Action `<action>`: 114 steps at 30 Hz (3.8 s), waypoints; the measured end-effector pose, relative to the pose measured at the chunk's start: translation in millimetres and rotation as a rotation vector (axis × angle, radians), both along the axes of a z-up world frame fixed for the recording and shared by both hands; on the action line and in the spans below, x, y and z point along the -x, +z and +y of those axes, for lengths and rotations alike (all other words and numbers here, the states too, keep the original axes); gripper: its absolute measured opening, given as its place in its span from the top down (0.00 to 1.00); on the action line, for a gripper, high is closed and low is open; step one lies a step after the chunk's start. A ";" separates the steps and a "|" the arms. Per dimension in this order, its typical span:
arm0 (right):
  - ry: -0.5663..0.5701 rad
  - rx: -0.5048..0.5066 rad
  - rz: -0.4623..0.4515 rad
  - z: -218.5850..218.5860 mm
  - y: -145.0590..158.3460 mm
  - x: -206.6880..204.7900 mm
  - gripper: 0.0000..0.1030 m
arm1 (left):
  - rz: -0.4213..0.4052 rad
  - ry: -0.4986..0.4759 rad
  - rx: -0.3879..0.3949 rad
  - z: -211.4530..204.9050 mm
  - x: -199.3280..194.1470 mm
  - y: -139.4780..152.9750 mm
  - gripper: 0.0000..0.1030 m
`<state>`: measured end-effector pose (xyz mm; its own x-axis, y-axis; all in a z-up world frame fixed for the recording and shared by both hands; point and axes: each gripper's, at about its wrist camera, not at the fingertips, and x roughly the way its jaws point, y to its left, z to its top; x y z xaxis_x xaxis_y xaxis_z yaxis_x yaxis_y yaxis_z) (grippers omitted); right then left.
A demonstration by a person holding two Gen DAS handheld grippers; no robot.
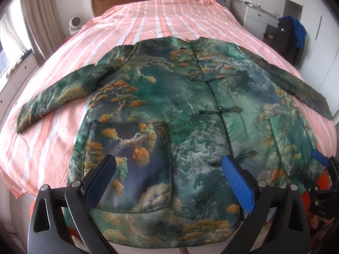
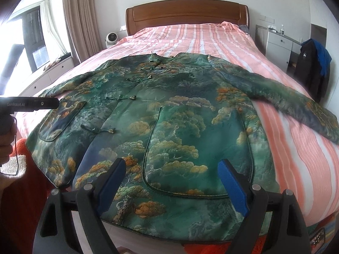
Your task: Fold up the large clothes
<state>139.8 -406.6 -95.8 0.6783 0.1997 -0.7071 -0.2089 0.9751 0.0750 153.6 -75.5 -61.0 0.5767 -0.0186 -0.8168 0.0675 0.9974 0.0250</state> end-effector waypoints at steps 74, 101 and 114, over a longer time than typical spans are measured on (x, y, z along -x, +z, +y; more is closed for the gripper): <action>-0.061 -0.132 0.145 38.3 5.7 21.2 0.15 | -0.187 0.105 0.009 71.9 46.7 -34.7 0.02; -1.064 -0.795 -0.063 -403.1 -57.3 -68.2 0.17 | -0.132 0.144 -0.010 78.2 32.3 -51.1 0.02; -0.611 -0.529 -0.242 -265.6 99.1 -172.2 0.88 | -0.126 0.137 -0.007 75.7 31.2 -57.4 0.02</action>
<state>312.0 -672.2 3.4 0.8955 0.0126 -0.4449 0.2748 0.7708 0.5748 122.3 0.2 -118.5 0.6712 0.0726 -0.7377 -0.0731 0.9968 0.0316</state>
